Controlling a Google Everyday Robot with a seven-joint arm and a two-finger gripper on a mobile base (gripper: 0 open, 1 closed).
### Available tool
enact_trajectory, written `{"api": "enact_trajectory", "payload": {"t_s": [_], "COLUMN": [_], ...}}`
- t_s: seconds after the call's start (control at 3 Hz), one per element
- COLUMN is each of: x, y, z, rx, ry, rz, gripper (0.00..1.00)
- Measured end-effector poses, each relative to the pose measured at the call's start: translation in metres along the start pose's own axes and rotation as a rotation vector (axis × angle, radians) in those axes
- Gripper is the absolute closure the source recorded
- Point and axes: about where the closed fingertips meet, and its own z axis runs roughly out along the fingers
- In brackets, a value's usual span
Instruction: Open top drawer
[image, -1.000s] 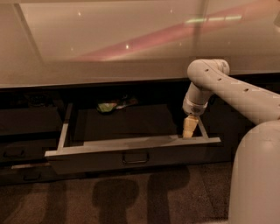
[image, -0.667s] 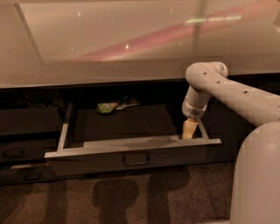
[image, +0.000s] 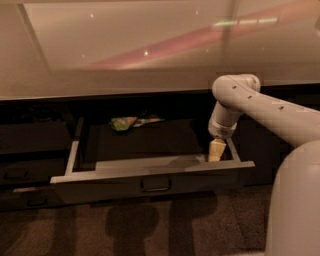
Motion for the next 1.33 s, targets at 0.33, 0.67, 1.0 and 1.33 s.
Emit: {"api": "enact_trajectory", "payload": {"t_s": [0.33,0.67,1.0,1.33], "x": [-0.002,0.001,0.002,0.002], "y": [0.000,0.008,0.017,0.017], "z": [0.000,0.005,0.010,0.010], "rx": [0.000,-0.001,0.000,0.000], "ry": [0.000,0.009,0.014,0.014], "rz": [0.000,0.013,0.024,0.024], "gripper": [0.00,0.00,0.00,0.00]}}
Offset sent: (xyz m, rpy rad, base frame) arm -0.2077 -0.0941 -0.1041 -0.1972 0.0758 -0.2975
